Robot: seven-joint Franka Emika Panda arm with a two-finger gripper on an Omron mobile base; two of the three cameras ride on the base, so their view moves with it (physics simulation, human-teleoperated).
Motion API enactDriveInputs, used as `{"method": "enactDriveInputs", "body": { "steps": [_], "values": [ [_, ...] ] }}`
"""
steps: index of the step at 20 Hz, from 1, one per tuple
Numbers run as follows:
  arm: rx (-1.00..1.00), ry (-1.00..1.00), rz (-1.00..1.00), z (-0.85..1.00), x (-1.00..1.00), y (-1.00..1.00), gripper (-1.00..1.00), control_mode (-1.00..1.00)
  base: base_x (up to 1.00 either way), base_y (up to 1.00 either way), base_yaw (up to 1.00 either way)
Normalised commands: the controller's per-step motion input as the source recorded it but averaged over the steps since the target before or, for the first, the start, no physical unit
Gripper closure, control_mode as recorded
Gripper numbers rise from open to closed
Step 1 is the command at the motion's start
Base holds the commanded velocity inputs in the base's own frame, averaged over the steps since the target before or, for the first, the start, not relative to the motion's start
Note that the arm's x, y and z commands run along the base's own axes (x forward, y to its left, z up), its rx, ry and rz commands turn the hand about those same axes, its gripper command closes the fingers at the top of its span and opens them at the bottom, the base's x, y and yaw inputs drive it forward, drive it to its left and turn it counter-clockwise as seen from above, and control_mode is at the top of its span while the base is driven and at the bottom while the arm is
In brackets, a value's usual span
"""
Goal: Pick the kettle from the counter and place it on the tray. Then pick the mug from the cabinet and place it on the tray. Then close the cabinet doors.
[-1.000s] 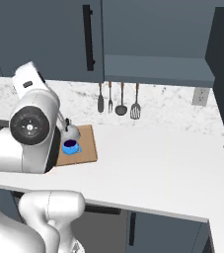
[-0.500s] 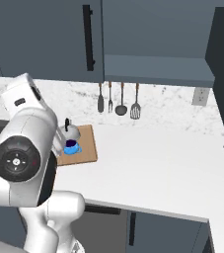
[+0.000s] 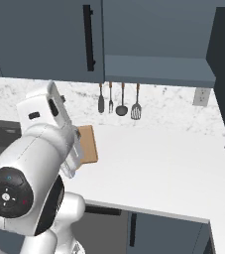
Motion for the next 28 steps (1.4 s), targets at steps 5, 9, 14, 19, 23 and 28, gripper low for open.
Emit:
{"method": "enactDriveInputs", "body": {
  "steps": [5, 9, 14, 19, 23, 28],
  "values": [
    [0.06, -0.17, -0.26, 0.04, -0.20, -0.78, -1.00, -1.00, 0.00, 0.00, 0.00],
    [0.05, -0.01, -0.30, 0.02, -0.02, -0.68, -1.00, -1.00, 0.00, 0.00, 0.00],
    [0.10, 0.00, -0.39, 0.03, 0.00, -0.73, -1.00, -1.00, 0.00, 0.00, 0.00],
    [0.07, 0.00, -0.44, 0.04, -0.05, -0.63, -1.00, -1.00, 0.00, 0.00, 0.00],
    [0.09, 0.00, -0.44, 0.07, -0.24, -0.70, -1.00, -1.00, 0.00, 0.00, 0.00],
    [0.04, 0.00, -0.34, 0.01, -0.35, -0.67, -1.00, -1.00, 0.00, 0.00, 0.00]
  ]
}}
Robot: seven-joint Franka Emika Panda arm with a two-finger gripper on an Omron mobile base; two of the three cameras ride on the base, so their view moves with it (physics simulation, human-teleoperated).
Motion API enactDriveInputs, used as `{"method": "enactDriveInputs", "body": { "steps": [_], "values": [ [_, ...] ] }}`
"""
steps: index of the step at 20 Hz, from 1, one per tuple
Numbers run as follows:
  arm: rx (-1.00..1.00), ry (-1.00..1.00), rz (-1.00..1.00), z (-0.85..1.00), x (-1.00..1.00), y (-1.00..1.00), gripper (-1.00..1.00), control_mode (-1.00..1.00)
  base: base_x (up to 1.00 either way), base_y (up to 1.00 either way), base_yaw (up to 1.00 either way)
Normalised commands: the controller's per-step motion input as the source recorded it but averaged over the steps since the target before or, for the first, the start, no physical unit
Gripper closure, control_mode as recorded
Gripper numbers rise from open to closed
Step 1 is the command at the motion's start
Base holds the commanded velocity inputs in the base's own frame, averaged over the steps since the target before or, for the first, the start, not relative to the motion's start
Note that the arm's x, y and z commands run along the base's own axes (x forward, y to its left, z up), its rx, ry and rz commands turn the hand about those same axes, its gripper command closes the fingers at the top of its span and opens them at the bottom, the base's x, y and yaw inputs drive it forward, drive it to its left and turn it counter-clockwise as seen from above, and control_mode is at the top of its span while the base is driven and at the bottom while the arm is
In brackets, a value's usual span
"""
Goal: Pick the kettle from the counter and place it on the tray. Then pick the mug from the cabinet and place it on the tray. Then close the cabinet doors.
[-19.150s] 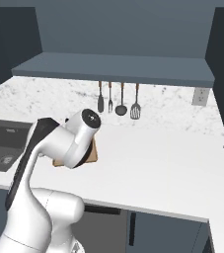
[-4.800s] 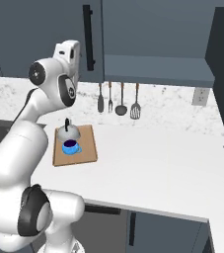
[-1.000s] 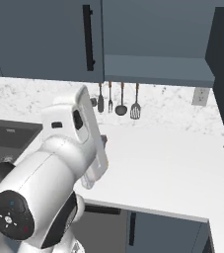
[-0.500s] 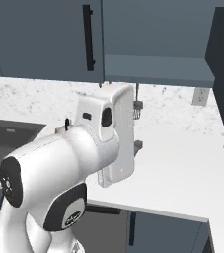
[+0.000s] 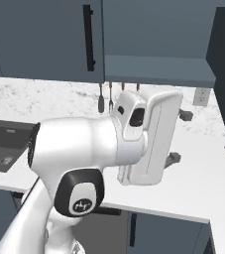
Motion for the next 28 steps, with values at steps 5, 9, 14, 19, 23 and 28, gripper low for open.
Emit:
{"method": "enactDriveInputs", "body": {
  "steps": [5, 9, 14, 19, 23, 28],
  "values": [
    [0.01, -0.02, -0.17, 0.00, -0.50, -0.54, -1.00, -1.00, 0.00, 0.00, 0.00],
    [0.00, 0.00, 0.00, 0.06, -0.57, -0.28, -1.00, -1.00, 0.00, 0.00, 0.00],
    [0.00, 0.03, 0.00, 0.08, -0.31, -0.39, -1.00, -1.00, 0.00, 0.00, 0.00],
    [0.00, 0.10, 0.00, 0.06, -0.10, -0.41, -1.00, -1.00, 0.00, 0.00, 0.00],
    [0.00, 0.09, 0.04, 0.00, 0.00, -0.38, -1.00, -1.00, 0.00, 0.00, 0.00],
    [0.00, 0.04, 0.09, -0.01, 0.15, -0.35, -1.00, -1.00, 0.00, 0.00, 0.00]
  ]
}}
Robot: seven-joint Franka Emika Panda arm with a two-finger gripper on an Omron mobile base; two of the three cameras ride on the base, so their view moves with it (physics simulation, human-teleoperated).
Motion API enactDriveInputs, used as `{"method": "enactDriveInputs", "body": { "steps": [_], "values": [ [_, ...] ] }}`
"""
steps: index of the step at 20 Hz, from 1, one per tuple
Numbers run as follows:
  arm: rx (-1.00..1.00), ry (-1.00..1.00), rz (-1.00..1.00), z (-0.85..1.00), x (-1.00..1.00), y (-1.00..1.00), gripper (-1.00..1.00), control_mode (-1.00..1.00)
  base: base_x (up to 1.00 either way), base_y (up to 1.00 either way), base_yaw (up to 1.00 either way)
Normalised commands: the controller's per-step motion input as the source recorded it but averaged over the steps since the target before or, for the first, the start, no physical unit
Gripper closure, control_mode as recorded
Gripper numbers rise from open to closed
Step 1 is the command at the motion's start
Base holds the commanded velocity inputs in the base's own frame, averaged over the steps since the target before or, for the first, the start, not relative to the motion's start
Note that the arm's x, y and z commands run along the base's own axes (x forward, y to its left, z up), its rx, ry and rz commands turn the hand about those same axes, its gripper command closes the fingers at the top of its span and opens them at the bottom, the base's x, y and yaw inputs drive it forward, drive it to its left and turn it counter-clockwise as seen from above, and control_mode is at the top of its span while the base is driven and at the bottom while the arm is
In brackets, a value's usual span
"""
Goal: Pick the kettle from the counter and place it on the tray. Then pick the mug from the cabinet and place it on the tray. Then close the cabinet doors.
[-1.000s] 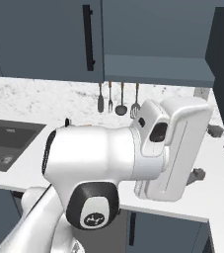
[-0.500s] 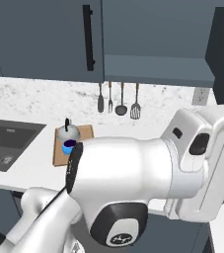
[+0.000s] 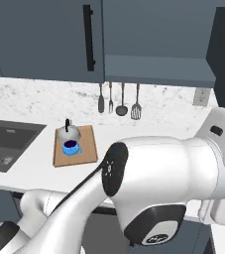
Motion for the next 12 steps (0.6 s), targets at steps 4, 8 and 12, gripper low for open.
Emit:
{"method": "enactDriveInputs", "body": {
  "steps": [4, 8, 12],
  "values": [
    [0.00, 0.10, 0.12, -0.05, 0.43, -0.35, -1.00, -1.00, 0.00, 0.00, 0.00],
    [0.00, 0.03, 0.14, 0.00, 0.41, -0.35, -1.00, -1.00, 0.00, 0.00, 0.00],
    [0.00, 0.01, 0.15, -0.01, 0.33, -0.21, -1.00, -1.00, 0.00, 0.00, 0.00]
  ]
}}
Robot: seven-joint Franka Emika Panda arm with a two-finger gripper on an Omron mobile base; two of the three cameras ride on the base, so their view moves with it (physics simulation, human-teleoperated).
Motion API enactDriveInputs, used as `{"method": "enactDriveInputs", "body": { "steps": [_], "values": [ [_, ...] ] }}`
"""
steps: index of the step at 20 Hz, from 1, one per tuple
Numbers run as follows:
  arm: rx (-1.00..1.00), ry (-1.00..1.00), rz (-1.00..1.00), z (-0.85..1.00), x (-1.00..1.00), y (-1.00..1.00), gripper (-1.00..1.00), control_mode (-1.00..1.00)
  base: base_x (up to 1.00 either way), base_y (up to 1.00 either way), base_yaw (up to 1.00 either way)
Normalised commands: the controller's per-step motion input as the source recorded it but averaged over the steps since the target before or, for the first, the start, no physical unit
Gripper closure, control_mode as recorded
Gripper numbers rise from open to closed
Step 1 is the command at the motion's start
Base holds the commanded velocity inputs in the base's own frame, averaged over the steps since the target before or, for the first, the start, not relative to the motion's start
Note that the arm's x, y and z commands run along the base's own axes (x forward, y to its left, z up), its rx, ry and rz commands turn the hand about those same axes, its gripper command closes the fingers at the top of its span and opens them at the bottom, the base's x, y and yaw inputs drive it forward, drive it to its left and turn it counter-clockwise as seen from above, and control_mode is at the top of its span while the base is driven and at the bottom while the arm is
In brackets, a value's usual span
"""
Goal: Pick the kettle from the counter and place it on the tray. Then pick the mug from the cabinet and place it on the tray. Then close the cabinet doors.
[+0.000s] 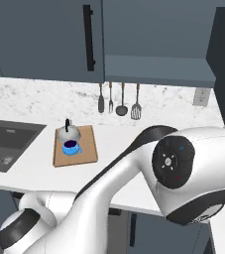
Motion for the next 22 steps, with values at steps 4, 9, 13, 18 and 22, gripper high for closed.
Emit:
{"method": "enactDriveInputs", "body": {
  "steps": [4, 9, 13, 18, 22],
  "values": [
    [0.00, 0.01, 0.16, -0.02, 0.38, -0.06, -1.00, -1.00, 0.00, 0.00, 0.00],
    [0.00, 0.05, 0.20, 0.00, 0.39, -0.03, -1.00, -1.00, 0.00, 0.00, 0.00],
    [0.00, 0.09, 0.23, -0.02, 0.28, 0.09, -1.00, -1.00, 0.00, 0.00, 0.00],
    [0.00, 0.12, 0.24, -0.04, 0.39, 0.34, -1.00, -1.00, 0.00, 0.00, 0.00],
    [0.00, 0.11, 0.22, -0.08, 0.43, 0.44, -1.00, -1.00, 0.00, 0.00, 0.00]
  ]
}}
